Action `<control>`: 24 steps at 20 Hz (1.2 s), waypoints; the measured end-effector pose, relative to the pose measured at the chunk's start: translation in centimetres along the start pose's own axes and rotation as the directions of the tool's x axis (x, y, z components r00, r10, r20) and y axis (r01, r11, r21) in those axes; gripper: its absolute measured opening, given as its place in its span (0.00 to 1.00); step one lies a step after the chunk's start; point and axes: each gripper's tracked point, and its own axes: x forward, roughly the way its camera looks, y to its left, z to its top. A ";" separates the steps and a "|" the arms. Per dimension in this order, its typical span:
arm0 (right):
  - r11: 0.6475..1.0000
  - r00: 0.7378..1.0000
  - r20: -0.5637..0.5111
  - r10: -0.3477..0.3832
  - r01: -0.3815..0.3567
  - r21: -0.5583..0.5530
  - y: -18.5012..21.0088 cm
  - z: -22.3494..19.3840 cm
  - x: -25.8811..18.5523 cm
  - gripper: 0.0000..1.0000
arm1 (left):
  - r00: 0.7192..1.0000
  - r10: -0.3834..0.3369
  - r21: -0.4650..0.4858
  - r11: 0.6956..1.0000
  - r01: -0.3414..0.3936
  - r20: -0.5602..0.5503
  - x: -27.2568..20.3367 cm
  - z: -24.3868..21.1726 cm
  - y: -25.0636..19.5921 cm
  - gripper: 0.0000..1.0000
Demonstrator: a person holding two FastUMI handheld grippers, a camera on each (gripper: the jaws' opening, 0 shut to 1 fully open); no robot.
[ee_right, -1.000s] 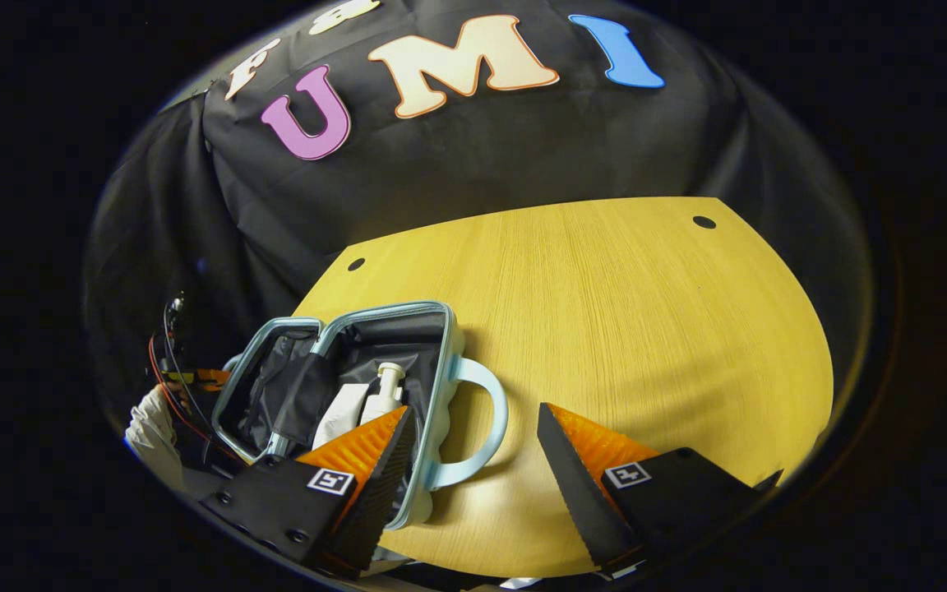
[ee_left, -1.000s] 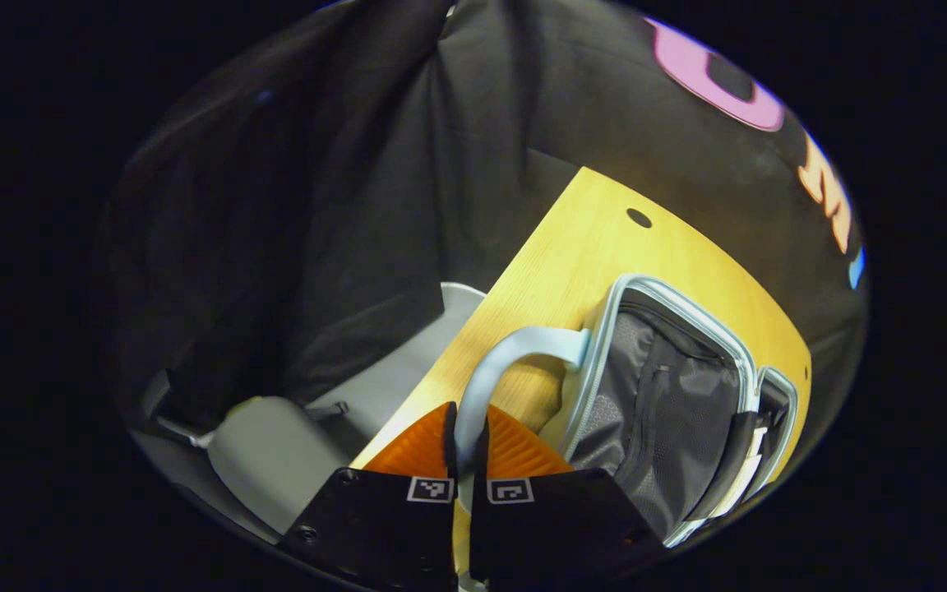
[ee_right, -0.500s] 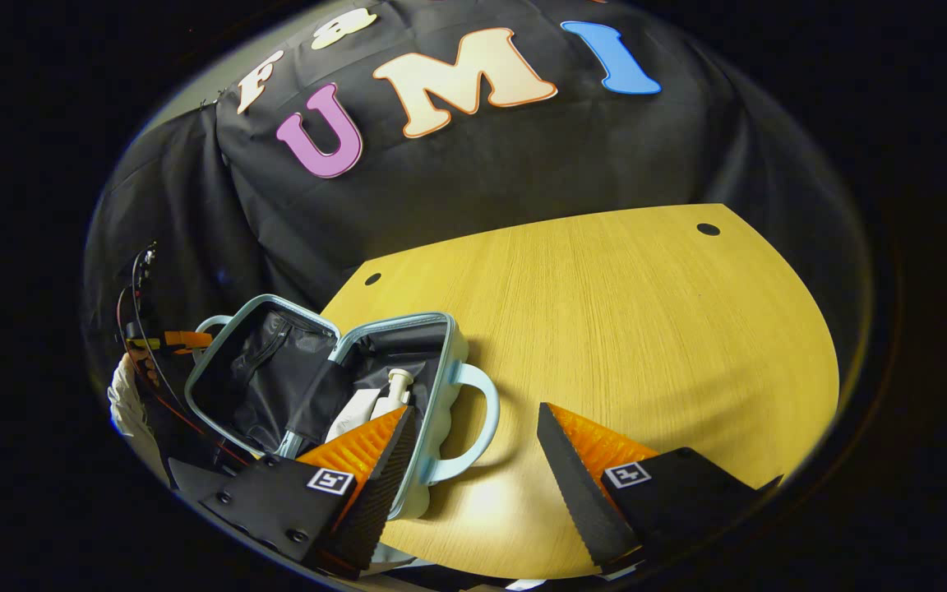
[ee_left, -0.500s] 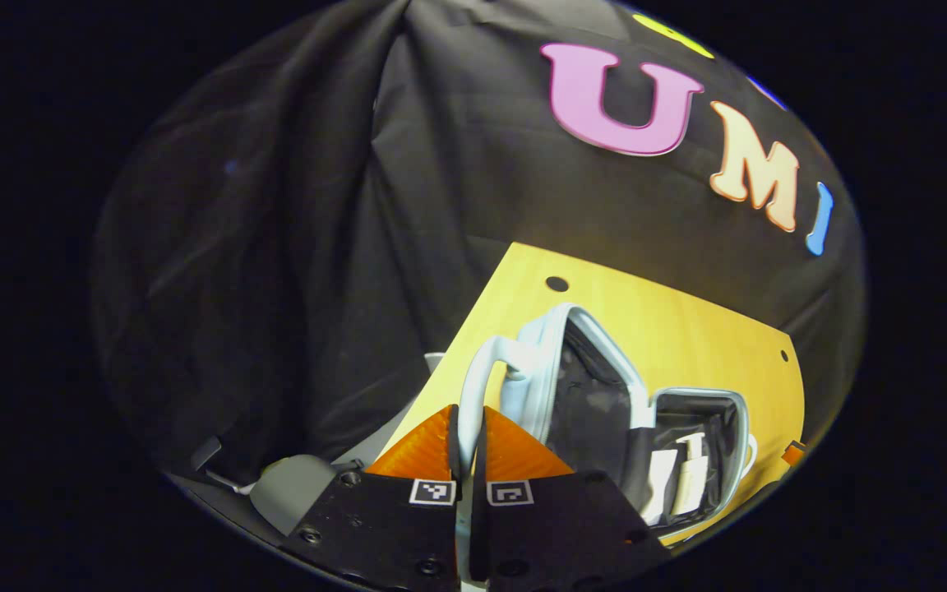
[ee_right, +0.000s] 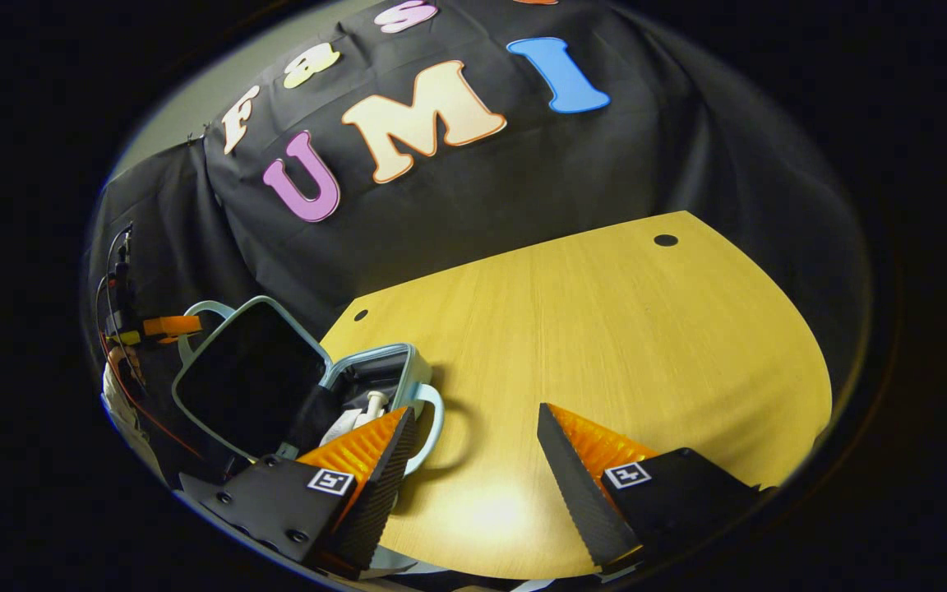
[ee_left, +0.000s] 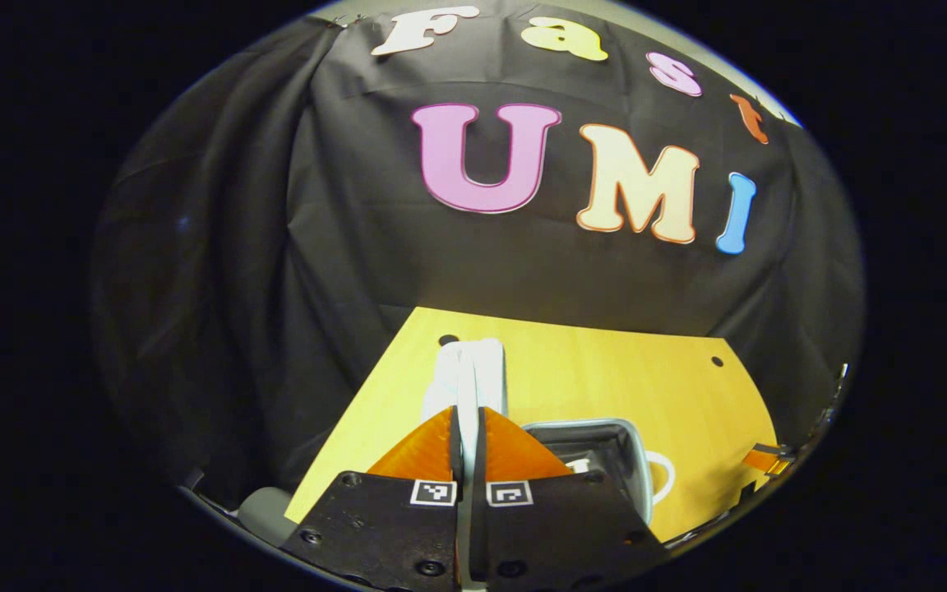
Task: First open the suitcase, pack the skin care products into it, and then close the suitcase.
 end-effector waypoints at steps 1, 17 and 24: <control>1.000 1.000 0.004 -0.004 0.004 0.008 -0.6 0.0 -0.4 0.95 | 1.000 -0.021 0.000 1.000 0.021 -0.003 0.0 0.2 -1.3 0.00; 0.988 0.987 0.063 -0.148 0.144 0.060 -9.6 2.5 -6.4 0.94 | 0.926 -0.368 -0.041 0.930 0.366 -0.090 4.0 -8.3 -24.8 0.00; 0.976 0.975 0.071 -0.209 0.203 0.081 -12.1 2.5 -8.3 0.94 | 0.889 -0.377 0.005 0.920 0.392 -0.261 7.6 -17.8 -29.6 0.00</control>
